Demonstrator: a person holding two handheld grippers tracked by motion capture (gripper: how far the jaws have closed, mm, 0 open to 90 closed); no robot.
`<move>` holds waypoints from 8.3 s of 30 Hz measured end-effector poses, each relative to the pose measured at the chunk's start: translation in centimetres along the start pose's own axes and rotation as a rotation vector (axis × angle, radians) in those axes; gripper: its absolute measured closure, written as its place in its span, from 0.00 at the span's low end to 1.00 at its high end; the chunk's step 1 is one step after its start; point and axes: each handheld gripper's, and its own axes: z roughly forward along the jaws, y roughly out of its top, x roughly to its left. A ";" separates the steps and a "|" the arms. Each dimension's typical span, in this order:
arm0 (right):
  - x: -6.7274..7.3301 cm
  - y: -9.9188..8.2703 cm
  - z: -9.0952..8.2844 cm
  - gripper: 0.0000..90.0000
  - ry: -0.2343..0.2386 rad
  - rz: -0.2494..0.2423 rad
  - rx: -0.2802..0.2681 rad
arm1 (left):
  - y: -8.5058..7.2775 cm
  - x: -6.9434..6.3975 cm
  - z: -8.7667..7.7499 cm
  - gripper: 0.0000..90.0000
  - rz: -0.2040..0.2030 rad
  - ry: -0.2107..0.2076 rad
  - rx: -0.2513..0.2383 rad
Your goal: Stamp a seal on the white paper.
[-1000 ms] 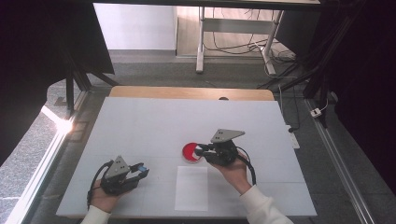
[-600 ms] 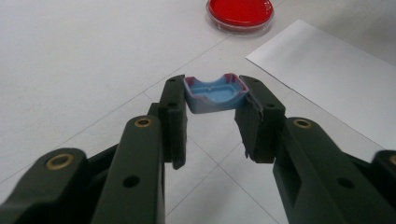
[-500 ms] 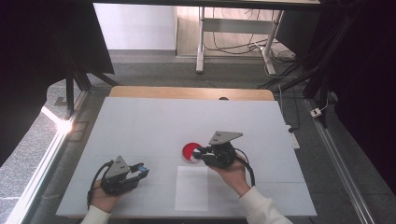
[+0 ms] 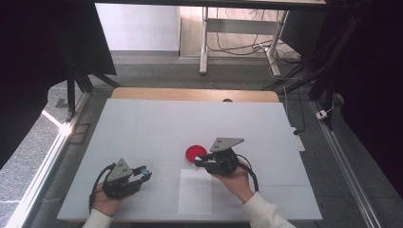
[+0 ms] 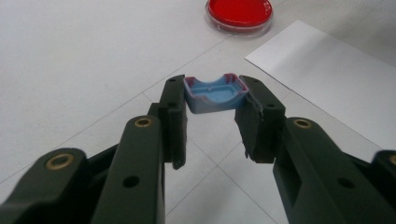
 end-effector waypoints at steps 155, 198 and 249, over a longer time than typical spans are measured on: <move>3.6 -4.0 2.5 0.84 -0.001 -0.132 0.188 | -0.1 -0.2 0.1 0.71 0.003 0.003 0.006; 3.8 -4.5 2.4 0.83 -0.007 -0.149 0.145 | -0.1 -0.2 0.0 0.71 0.002 0.009 0.004; 1.5 -3.2 -1.7 0.83 -0.044 0.008 -0.090 | -0.1 -0.2 0.1 0.71 0.010 0.008 0.008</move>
